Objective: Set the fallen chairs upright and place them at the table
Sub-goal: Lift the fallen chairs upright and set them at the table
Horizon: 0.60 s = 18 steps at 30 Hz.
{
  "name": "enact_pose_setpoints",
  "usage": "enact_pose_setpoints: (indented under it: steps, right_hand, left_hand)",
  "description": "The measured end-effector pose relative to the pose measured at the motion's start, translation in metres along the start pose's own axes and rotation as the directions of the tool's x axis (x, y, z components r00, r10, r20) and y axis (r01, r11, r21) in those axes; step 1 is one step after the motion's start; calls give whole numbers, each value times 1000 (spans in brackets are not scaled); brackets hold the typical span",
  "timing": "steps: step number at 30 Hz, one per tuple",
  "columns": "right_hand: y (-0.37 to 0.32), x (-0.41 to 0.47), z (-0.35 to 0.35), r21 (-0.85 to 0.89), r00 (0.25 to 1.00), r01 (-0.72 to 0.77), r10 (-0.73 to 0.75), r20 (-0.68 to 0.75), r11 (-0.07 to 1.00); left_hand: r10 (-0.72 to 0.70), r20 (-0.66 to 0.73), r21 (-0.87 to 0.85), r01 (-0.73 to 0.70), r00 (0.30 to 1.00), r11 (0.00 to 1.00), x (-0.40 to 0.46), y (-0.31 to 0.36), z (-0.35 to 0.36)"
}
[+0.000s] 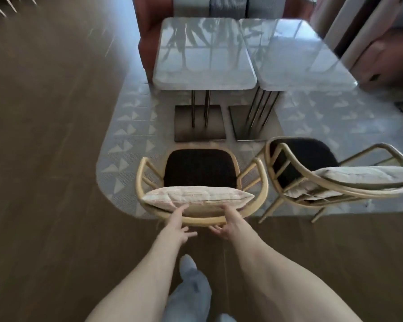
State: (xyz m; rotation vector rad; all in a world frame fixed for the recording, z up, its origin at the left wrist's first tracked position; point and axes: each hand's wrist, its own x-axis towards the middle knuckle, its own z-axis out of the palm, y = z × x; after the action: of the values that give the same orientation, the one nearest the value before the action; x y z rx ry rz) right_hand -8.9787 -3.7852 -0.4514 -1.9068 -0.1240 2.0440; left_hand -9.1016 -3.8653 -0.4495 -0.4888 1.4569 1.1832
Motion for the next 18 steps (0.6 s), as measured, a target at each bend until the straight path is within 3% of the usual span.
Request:
enact_pose_setpoints:
  steps: [8,12,18]
  right_hand:
    - [16,64,18,224,988,-154,151,29,962]
    - [24,81,16,313,992,-124,113,55,942]
    - [13,103,8,361,992,-96,117,-37,928]
  left_hand:
    - [-167,-100,-228,141,981,963,64,-7,16]
    - [-208,-118,-292,166,971,942,79,-8,18]
    - [-206,-176,-359,132,963,924,97,-8,13]
